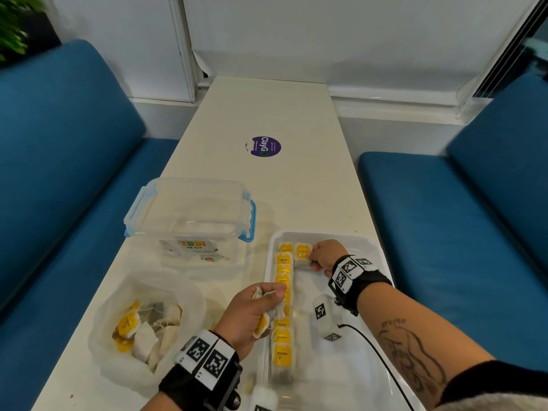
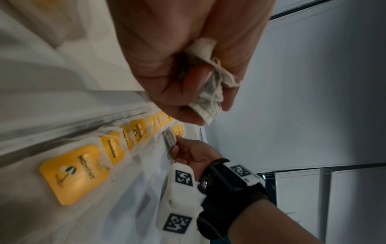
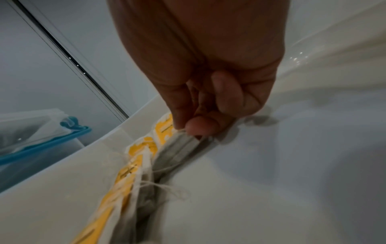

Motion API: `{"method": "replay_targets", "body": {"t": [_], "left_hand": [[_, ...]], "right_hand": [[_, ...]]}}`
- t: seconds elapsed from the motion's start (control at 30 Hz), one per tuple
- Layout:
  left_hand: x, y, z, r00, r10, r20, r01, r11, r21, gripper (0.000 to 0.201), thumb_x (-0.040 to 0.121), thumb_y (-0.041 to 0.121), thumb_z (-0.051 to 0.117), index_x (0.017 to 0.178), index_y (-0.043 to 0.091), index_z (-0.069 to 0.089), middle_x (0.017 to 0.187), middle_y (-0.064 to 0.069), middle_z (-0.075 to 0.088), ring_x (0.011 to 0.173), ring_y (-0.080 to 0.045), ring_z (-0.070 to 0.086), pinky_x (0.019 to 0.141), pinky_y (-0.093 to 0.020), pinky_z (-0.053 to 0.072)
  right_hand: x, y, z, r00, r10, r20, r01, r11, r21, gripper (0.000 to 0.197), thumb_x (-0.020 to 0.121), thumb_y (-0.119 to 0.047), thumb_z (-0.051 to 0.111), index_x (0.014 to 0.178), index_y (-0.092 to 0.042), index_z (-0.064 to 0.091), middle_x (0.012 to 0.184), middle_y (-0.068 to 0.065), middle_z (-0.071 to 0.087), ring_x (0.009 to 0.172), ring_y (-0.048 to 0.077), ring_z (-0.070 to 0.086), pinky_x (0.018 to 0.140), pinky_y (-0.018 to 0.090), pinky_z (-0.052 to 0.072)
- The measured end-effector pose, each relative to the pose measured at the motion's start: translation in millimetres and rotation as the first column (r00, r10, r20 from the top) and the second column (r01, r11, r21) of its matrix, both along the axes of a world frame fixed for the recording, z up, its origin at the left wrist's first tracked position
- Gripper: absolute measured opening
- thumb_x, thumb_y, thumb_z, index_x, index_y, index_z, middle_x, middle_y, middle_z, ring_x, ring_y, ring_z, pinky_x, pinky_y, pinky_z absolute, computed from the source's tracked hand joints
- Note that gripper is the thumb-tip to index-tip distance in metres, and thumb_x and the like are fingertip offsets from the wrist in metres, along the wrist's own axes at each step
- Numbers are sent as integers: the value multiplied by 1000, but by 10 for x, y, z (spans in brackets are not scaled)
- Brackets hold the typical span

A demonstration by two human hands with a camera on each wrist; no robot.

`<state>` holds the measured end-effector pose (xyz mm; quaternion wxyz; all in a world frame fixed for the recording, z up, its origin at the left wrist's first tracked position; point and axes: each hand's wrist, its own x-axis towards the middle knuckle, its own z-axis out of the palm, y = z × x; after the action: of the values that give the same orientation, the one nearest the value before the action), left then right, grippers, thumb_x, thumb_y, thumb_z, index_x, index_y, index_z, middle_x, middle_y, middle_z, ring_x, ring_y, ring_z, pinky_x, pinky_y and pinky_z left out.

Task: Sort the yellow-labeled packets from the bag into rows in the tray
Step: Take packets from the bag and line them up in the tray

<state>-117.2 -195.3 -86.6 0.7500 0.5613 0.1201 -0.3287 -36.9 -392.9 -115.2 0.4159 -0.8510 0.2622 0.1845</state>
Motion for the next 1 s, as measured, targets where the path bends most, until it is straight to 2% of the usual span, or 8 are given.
{"method": "replay_targets", "body": {"t": [0.33,0.5,0.6,0.7,0.8,0.87,0.93,1.0], "left_hand": [[15,6,-26,1000,-13,-27,12,999,-41,18,92,8,52,107,2,58,41,5,50,31,-3,40,34,-11,28],[28,44,39,989,45,-142,-61,992,-109,18,88,20,57,100,11,65,85,-6,65,66,-15,66,36,-12,34],[38,36,95,965,70,-253,-126,969,-213,24,89,30,53,97,10,65,89,-6,66,64,-18,68,32,-11,35],[30,14,127,950,56,-308,-156,938,-310,35,91,39,48,100,9,63,94,-10,65,64,-22,70,31,-13,39],[14,11,129,945,1,-327,-139,906,-400,43,92,44,42,108,9,62,101,-9,65,69,-24,72,33,-18,46],[-1,11,135,940,-53,-338,-111,887,-448,47,92,46,40,110,9,62,99,-6,68,68,-23,72,37,-22,51],[-17,12,143,933,-95,-347,-88,875,-477,47,91,47,40,109,10,63,94,-6,72,68,-22,72,43,-26,55],[-28,16,134,934,-127,-335,-52,877,-478,45,87,46,45,111,13,63,96,-7,72,75,-23,71,47,-30,57]], "right_hand": [[21,-9,-62,996,-81,23,81,997,17,23,89,-13,58,67,-19,52,64,-2,55,51,7,51,36,11,40],[-104,-65,188,988,-121,94,124,992,-18,18,89,-13,59,72,-16,53,68,-2,54,54,7,50,44,16,38],[-302,4,504,951,-160,265,147,987,68,12,85,-7,64,90,-12,55,76,2,57,54,8,50,43,14,36],[-589,151,831,931,112,348,-169,976,139,16,80,5,64,83,-11,62,73,-1,59,54,3,52,43,8,37],[-873,314,995,837,404,369,-460,884,76,26,73,5,70,79,-20,66,79,-4,62,55,-3,49,57,10,43],[-990,390,964,777,503,378,-533,846,-30,28,70,-4,78,84,-25,68,79,-11,57,59,-1,45,63,13,40],[-1038,438,882,737,576,354,-553,815,-174,27,72,-9,77,96,-18,70,82,-14,50,66,-3,47,66,11,40],[-1049,451,810,737,587,334,-522,809,-269,21,77,-11,72,98,-13,69,87,-8,50,76,0,50,74,21,46]]}}
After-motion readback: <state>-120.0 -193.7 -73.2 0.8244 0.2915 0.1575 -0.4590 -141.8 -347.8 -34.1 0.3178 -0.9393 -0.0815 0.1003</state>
